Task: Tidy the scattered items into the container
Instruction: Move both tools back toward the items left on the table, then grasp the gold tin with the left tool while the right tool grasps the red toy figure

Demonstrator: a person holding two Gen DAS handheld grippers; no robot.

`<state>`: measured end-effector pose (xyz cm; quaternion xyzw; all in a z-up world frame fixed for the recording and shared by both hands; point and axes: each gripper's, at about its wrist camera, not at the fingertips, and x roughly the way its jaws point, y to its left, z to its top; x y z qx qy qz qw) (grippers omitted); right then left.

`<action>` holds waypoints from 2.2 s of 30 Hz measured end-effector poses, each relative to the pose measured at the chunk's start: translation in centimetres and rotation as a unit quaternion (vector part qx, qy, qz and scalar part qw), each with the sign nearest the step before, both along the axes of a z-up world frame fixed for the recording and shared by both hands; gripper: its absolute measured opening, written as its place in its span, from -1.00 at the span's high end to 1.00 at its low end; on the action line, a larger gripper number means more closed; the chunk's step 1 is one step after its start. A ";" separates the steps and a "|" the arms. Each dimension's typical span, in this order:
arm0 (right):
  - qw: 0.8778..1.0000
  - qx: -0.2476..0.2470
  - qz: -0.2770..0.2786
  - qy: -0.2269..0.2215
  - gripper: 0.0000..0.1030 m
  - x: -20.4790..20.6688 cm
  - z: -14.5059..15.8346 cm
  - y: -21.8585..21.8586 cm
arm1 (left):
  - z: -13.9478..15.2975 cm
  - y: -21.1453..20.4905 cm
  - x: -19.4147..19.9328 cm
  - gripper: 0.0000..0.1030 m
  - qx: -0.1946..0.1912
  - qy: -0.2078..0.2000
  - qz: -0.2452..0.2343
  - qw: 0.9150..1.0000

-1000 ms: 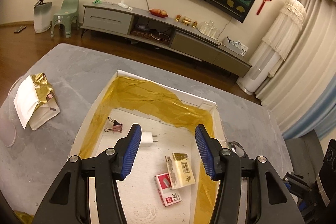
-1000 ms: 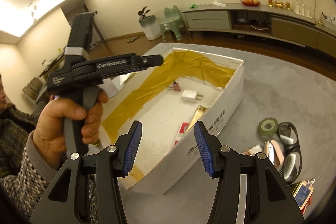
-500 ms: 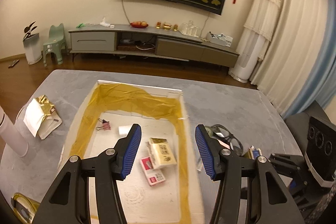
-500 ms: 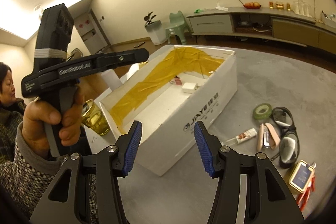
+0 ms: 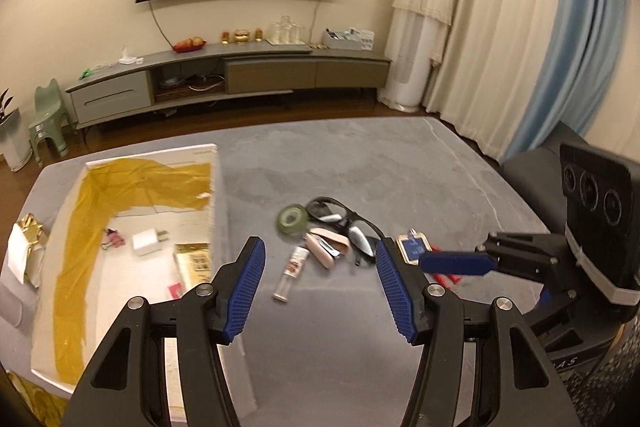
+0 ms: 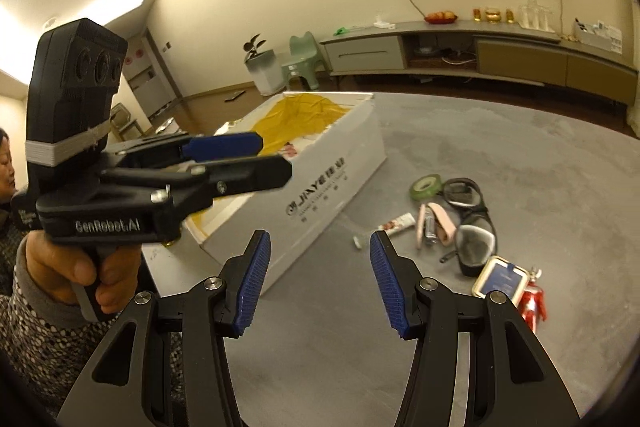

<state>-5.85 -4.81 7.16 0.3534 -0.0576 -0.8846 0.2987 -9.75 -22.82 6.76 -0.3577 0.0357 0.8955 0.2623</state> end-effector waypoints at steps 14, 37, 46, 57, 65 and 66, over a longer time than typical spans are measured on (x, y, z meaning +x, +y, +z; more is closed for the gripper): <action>0.996 0.024 -0.082 -0.040 -0.09 -1.0 -2.7 5.8 | -5.0 5.6 -2.8 -0.15 -0.031 -0.043 0.004 0.999; 0.973 0.076 -0.176 -0.132 -0.09 -4.9 -9.2 13.3 | -11.0 13.7 -5.0 -0.17 -0.015 -0.103 -0.061 0.993; 0.972 0.109 -0.141 -0.156 -0.06 -4.4 -11.9 12.7 | -12.3 16.2 -5.5 -0.22 -0.026 -0.096 -0.067 0.993; 0.969 0.164 -0.148 -0.108 0.42 -3.5 -12.8 11.8 | -15.3 18.3 -6.3 -0.12 -0.068 -0.091 -0.065 0.991; 0.970 0.120 -0.164 -0.130 0.44 -3.5 -12.2 12.7 | -14.2 17.4 -5.7 0.03 -0.056 -0.078 -0.064 0.993; 0.971 0.117 -0.165 -0.129 0.44 -3.4 -12.0 12.7 | -13.9 17.3 -5.5 0.03 -0.052 -0.075 -0.065 0.994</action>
